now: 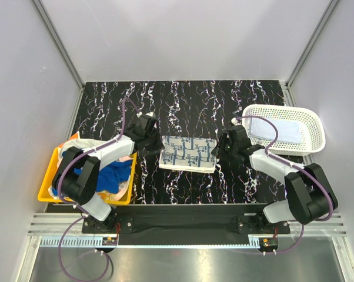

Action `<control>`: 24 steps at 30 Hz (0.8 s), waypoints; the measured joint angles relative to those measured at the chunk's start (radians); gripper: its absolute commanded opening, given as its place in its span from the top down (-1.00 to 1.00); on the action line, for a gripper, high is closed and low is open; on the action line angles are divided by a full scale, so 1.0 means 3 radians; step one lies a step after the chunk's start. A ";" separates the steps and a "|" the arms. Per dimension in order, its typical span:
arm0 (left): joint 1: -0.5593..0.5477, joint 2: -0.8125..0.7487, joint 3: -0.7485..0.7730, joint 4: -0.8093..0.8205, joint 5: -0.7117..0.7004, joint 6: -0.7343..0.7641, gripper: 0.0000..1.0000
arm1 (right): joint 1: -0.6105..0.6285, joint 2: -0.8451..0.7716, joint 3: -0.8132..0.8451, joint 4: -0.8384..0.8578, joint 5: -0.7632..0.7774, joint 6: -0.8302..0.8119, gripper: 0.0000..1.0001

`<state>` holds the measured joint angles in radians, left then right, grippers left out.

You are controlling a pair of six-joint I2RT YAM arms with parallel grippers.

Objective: Fold and stack the towels
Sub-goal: Fold the towel

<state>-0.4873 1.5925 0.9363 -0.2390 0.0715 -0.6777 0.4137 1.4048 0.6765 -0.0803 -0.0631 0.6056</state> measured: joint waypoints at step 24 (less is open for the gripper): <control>-0.0013 0.0001 0.0000 0.0001 0.0024 0.0000 1.00 | 0.0004 0.0305 -0.0064 0.0104 0.0015 0.0106 0.52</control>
<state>-0.4911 1.5929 0.9363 -0.2386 0.0788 -0.6777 0.4149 1.4963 0.6575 -0.0490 -0.0586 0.6373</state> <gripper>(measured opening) 0.009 0.260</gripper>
